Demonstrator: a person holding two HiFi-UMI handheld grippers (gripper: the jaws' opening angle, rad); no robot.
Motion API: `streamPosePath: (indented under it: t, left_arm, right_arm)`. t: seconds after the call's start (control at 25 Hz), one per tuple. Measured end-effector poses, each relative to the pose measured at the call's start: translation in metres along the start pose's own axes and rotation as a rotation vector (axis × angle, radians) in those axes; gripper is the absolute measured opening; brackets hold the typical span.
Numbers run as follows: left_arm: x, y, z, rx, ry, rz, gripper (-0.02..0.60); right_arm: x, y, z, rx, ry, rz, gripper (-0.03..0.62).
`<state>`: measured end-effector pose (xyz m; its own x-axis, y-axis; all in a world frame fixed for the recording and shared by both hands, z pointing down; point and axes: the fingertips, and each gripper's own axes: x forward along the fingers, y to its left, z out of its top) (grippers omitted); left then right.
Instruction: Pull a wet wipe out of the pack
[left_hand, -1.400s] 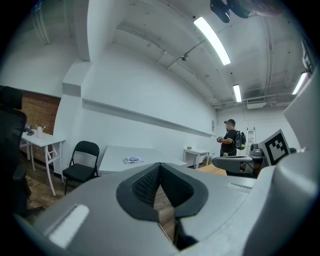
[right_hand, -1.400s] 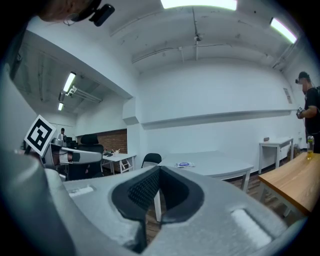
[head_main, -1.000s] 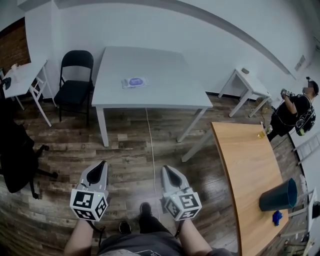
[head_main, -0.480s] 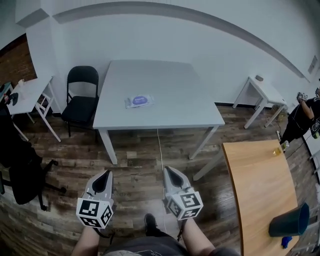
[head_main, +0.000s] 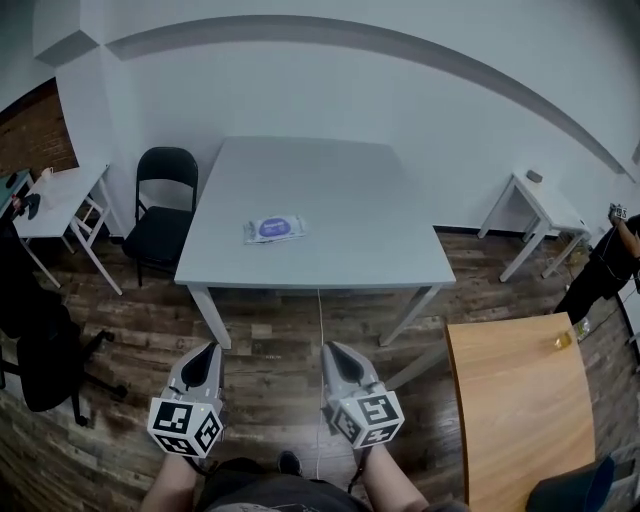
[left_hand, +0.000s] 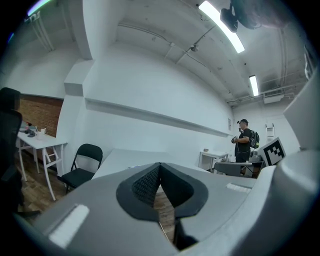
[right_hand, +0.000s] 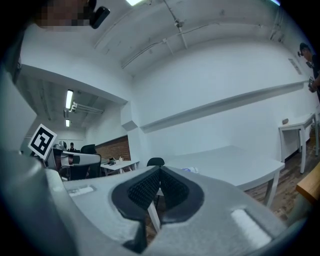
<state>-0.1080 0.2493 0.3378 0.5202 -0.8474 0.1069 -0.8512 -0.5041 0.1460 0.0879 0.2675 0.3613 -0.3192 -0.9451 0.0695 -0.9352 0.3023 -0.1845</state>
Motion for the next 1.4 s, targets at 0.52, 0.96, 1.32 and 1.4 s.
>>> streamPosePath:
  t: [0.52,0.96,1.32,1.4]
  left_arm:
    - [0.066,0.018,0.009,0.011,-0.013,-0.003,0.018]
    - [0.175,0.058,0.019,-0.005,0.004,-0.038,0.018]
    - [0.252,0.099,0.018,-0.019,0.060,-0.062,0.018]
    - [0.264,0.106,0.018,-0.013,0.066,-0.072,0.018]
  right_arm:
    - [0.050,-0.042,0.001,0.024,0.025,-0.019,-0.011]
    - [0.142,-0.081,0.026,-0.058,0.024,-0.083,-0.011]
    - [0.208,-0.113,0.037,-0.061,0.044,-0.139,-0.011]
    - [0.224,-0.116,0.037,-0.055,0.044,-0.144,-0.011]
